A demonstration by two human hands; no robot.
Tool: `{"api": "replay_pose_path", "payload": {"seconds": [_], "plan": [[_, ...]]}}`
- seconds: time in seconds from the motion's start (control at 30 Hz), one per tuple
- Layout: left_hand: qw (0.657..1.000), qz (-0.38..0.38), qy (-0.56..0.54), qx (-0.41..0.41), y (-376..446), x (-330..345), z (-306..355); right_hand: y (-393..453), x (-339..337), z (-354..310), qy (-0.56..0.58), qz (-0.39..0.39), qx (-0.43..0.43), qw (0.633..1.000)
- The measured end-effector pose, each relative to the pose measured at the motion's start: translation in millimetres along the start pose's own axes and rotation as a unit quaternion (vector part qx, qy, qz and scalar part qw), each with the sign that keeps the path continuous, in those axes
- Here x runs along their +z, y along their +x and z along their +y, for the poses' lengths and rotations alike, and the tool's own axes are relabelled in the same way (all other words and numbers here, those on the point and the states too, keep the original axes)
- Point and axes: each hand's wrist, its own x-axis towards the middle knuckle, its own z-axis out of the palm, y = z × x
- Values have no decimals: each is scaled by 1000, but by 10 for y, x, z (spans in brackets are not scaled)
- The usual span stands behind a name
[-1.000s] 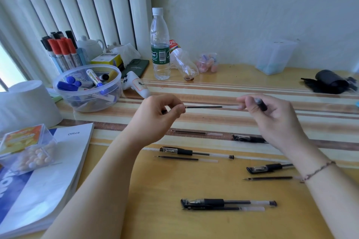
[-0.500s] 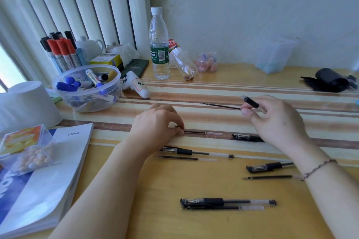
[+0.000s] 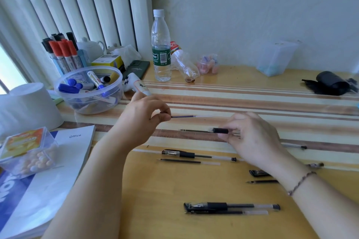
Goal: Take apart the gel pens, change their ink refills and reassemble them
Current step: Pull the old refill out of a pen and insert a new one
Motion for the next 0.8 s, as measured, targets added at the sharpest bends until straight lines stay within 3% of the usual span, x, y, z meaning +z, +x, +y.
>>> {"api": "replay_pose_path", "payload": {"seconds": [0.27, 0.43, 0.53, 0.8], "plan": [[1000, 3, 6, -15, -1, 74, 55, -54, 12, -196, -2, -20, -32, 999], [998, 0, -5, -60, -5, 105, 56, 1, -185, -30, 120, 41, 67, 990], [998, 44, -25, -49, 5, 107, 84, 14, -251, 49, 114, 48, 110, 986], [995, 51, -71, -55, 30, 130, 159, 22, -265, 53, 110, 57, 77, 989]]}}
